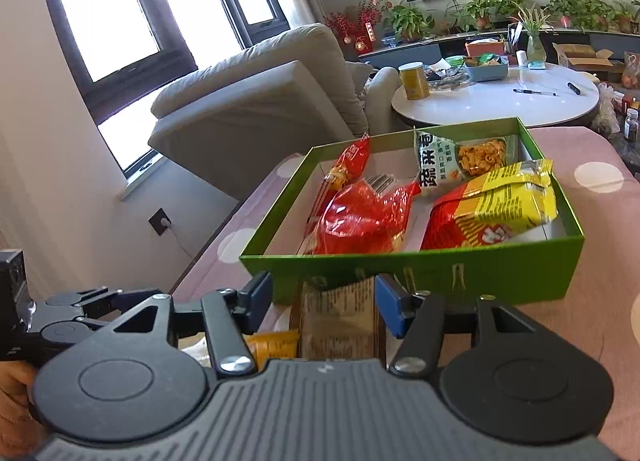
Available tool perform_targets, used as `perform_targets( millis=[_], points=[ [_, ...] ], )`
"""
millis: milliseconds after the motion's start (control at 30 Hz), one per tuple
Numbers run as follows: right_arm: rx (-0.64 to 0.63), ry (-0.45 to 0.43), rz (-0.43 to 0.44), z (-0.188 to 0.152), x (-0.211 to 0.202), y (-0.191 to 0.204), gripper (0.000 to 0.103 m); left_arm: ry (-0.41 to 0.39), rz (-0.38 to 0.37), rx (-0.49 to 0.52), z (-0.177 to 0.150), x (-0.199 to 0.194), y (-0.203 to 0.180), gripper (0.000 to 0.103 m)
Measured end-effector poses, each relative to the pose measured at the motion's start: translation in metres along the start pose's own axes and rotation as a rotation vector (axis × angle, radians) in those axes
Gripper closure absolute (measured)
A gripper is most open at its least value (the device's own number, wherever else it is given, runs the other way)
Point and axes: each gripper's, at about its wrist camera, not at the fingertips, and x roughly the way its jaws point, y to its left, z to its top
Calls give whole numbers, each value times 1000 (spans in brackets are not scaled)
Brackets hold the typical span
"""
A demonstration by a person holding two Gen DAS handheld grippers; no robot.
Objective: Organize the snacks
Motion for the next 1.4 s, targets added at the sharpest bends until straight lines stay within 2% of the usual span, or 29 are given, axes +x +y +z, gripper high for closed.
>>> perform_targets(
  millis=[100,233,333,400,533,700,767,867,1100,1400],
  points=[
    [6,3,1,-6,-4,2,48,32,-46,-31,-12,-3,3,17],
    [8,8,0,-11,-8,5,47,26,-67,-67,-21,-7,2,18],
    [7,12,0,-15,-12,7,47,53,-116,-89,-21,-7,-6,25],
    [6,14,-2,-18,-14,8,47,78,-143,-86,-20,-3,-19,25],
    [15,12,-14,-23,-19,6,47,101,-149,-14,-22,5,-55,25],
    [31,3,-38,-25,-25,1,47,154,-245,64,-24,9,-95,26],
    [33,-1,-40,-26,-28,-1,47,151,-267,94,-26,7,-104,26],
    [34,-4,-42,-28,-33,-2,47,135,-247,104,-26,3,-104,26],
    [43,14,-20,-33,-33,-4,47,130,-186,45,-21,10,-87,29],
    [82,72,18,-35,-21,-2,47,86,-201,3,-16,-1,-76,31]
  ],
)
